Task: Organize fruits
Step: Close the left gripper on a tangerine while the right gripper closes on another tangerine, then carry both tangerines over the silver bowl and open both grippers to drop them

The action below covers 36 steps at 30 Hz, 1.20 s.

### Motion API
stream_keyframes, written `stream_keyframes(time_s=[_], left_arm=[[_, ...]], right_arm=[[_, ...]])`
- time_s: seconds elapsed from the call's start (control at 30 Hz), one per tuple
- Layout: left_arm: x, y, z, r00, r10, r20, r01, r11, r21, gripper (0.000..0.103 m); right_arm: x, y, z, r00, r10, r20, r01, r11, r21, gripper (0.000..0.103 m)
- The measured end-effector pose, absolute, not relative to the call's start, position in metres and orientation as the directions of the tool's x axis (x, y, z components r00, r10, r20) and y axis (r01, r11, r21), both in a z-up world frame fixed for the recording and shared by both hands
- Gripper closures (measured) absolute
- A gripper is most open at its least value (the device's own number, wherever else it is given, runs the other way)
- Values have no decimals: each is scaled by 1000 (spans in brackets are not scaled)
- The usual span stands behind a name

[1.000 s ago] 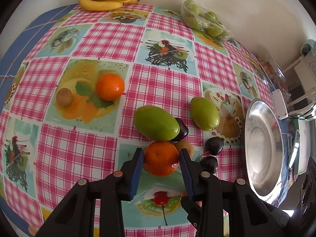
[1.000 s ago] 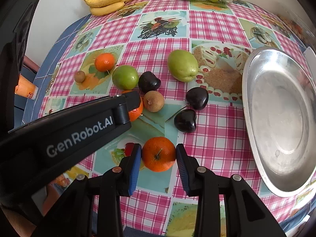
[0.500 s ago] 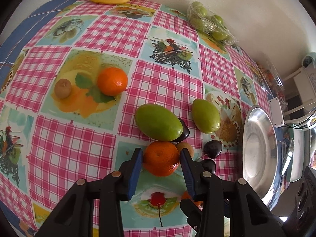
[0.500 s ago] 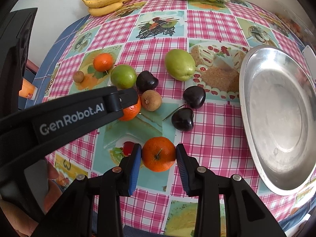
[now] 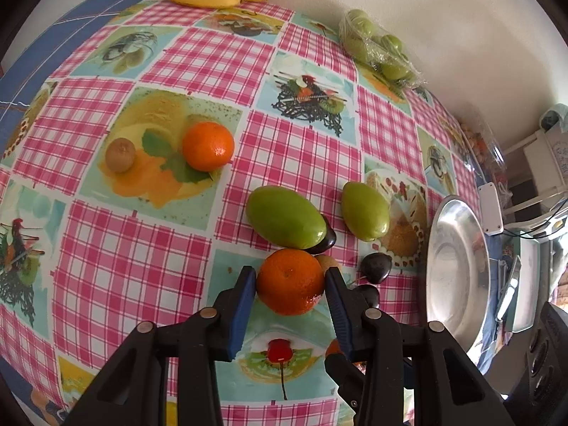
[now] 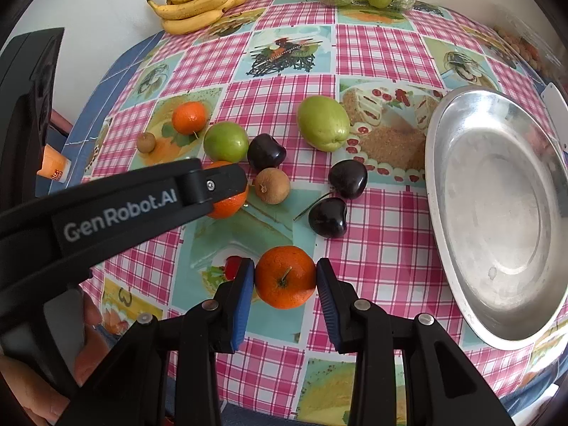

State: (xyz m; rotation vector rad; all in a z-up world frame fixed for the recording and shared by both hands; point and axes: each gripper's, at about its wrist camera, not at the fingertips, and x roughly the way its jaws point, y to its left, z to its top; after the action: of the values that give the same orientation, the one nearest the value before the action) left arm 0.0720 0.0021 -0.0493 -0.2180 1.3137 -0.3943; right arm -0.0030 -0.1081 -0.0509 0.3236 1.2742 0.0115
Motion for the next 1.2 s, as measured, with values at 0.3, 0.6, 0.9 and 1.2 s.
stream_keyframes(time_s=[0.3,0.6,0.9,1.2], left_arm=[[64,0,-19,292,-411,-864,207,909,-363,60],[64,-16,-10,318,-387,-865,248,915,-318,60],[57,-64,-2,303,-411,-860,371,882,-290,60],[37,-128,-1,268,-445,-854,519,814,-261,60]], right_arm=[[-8,-126,-30,358,190,-914,213,937,278,66],[-12,-180,-22,385,124,-914,377,883,279,66],[-31,-245,-19,390,18,-921,563,786,254,66],[-55,-297,-19,360,-82,-929,704,677,214,66]])
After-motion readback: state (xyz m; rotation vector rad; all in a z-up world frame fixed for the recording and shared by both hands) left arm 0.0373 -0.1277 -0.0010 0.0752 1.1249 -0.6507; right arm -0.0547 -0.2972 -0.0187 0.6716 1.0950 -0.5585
